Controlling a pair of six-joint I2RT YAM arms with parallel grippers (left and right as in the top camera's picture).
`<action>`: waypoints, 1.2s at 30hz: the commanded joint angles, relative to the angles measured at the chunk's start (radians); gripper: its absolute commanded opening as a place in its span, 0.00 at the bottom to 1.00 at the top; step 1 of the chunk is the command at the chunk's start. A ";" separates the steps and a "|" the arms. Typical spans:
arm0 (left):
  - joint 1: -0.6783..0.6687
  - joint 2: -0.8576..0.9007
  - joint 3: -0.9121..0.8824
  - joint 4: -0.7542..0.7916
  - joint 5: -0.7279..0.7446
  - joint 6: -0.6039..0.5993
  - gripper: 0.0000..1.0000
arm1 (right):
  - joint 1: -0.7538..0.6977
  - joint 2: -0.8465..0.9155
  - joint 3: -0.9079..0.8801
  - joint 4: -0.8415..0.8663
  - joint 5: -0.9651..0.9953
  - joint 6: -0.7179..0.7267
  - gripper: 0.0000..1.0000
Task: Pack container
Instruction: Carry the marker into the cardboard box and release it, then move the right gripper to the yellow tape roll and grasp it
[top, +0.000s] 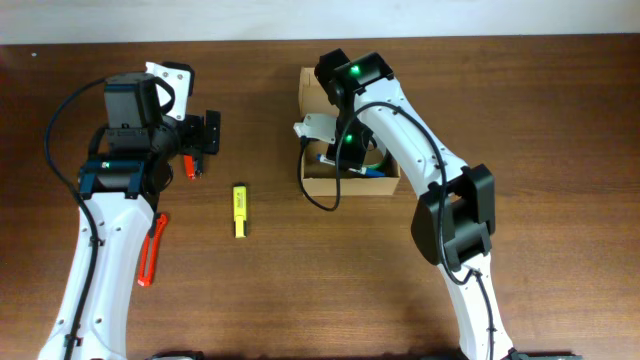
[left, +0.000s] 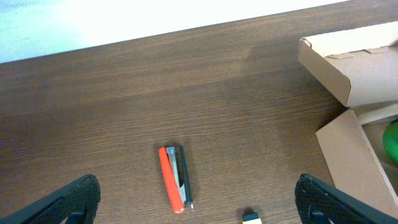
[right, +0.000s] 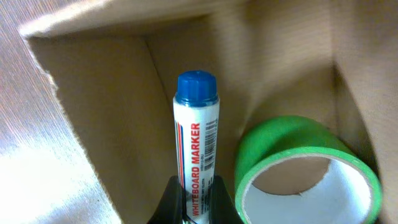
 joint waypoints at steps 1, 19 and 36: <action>-0.003 0.006 0.023 -0.001 -0.003 -0.009 0.99 | 0.010 0.045 0.016 -0.009 -0.030 -0.011 0.04; -0.003 0.007 0.023 0.000 -0.084 -0.007 0.99 | -0.004 0.036 0.051 0.022 -0.047 0.112 0.48; 0.164 0.103 0.023 0.003 -0.084 0.019 1.00 | -0.354 -0.572 -0.055 0.139 0.208 0.665 0.63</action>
